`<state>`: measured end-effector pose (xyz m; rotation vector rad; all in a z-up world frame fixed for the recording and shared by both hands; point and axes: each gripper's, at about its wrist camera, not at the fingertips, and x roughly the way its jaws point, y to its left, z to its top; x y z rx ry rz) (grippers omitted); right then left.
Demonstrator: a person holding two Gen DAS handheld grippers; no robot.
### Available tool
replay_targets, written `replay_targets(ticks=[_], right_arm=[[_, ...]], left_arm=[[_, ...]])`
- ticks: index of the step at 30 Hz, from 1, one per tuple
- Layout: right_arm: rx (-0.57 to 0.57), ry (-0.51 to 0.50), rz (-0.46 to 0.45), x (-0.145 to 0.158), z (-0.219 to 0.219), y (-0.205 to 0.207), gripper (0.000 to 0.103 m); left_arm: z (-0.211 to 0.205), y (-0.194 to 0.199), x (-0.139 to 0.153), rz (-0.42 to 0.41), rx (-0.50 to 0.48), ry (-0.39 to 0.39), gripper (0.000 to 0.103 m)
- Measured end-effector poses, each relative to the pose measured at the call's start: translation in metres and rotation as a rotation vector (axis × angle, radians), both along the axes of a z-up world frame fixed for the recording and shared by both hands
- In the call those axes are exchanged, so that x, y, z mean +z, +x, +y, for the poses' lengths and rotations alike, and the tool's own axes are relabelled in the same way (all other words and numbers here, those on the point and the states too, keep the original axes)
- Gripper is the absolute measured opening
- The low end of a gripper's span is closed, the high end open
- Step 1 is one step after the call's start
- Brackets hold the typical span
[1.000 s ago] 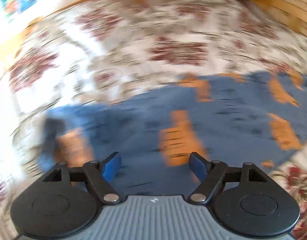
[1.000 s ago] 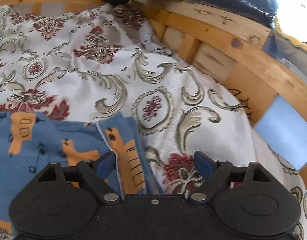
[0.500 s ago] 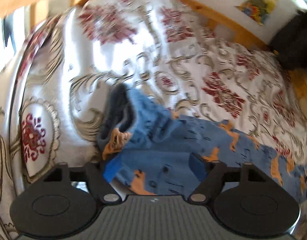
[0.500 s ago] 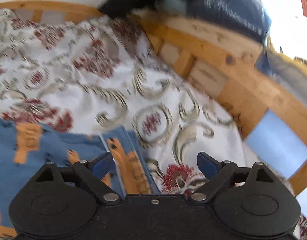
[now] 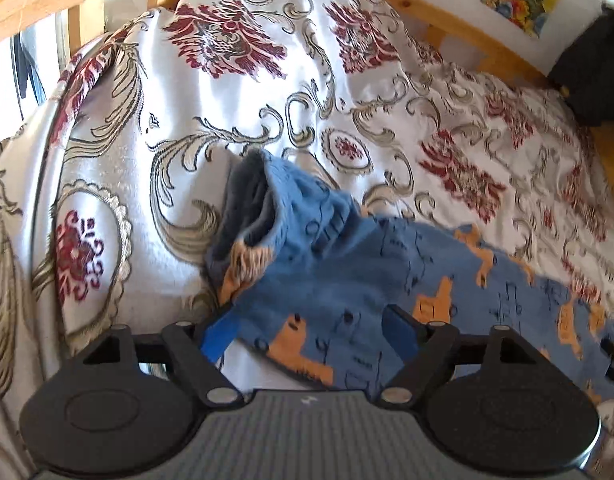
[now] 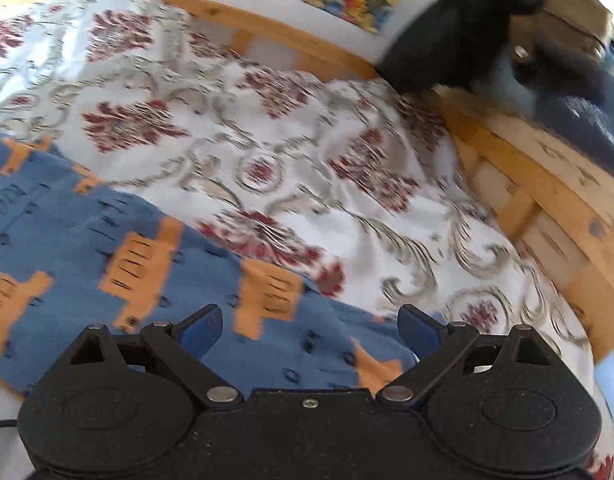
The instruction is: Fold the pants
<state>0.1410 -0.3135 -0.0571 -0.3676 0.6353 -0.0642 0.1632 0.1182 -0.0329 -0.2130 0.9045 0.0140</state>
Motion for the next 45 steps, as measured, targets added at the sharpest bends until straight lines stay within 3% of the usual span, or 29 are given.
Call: replay_targets(ticks=[3,7,13,16,17,18,20,23,26,28,33,34,37,38,39,43,45], right_arm=[[0.124,0.077,0.026,0.013,0.010,0.007,0.096],[0.309,0.300,0.147,0.031,0.016,0.050,0.097],[0.373,0.607,0.313,0.047,0.027,0.128,0.098],[0.408,0.668,0.380,0.046,0.039,0.156,0.096],[0.426,0.680,0.408,0.045,0.044,0.163,0.091],[0.445,0.688,0.437,0.043,0.050,0.169,0.089],[0.480,0.687,0.473,0.042,0.064,0.178,0.081],[0.536,0.670,0.529,0.040,0.086,0.191,0.071],[0.556,0.650,0.586,0.033,0.109,0.208,0.059],[0.564,0.660,0.638,0.028,0.121,0.217,0.058],[0.578,0.599,0.709,0.017,0.149,0.229,0.058],[0.578,0.591,0.716,0.014,0.153,0.230,0.052],[0.584,0.519,0.719,0.009,0.164,0.228,0.016],[0.594,0.502,0.712,0.008,0.166,0.226,0.009],[0.596,0.496,0.696,0.008,0.167,0.224,0.004],[0.577,0.489,0.599,0.022,0.163,0.220,0.003],[0.556,0.486,0.562,0.026,0.162,0.223,0.003]], left_arm=[[-0.012,-0.019,0.006,0.000,-0.039,0.009,0.089],[-0.048,-0.029,0.018,-0.055,-0.225,0.063,0.093],[-0.123,0.015,0.014,-0.351,-0.571,0.409,0.096],[-0.149,0.041,-0.005,-0.369,-0.678,0.506,0.086],[-0.156,0.048,-0.013,-0.357,-0.706,0.515,0.072],[-0.158,0.052,-0.020,-0.347,-0.712,0.517,0.054],[-0.159,0.061,-0.031,-0.291,-0.706,0.485,0.040],[-0.148,0.068,-0.041,-0.229,-0.709,0.440,0.034],[-0.141,0.075,-0.046,-0.181,-0.713,0.387,0.017],[-0.138,0.077,-0.046,-0.162,-0.708,0.355,0.016],[-0.134,0.062,-0.047,-0.166,-0.721,0.367,0.016],[-0.132,0.060,-0.047,-0.162,-0.721,0.362,0.016],[-0.132,0.060,-0.046,-0.158,-0.717,0.348,0.016],[-0.132,0.061,-0.045,-0.156,-0.713,0.341,0.016],[-0.131,0.061,-0.044,-0.154,-0.712,0.333,0.016],[-0.127,0.056,-0.041,-0.145,-0.718,0.319,0.017],[-0.122,0.053,-0.042,-0.098,-0.732,0.304,0.017]])
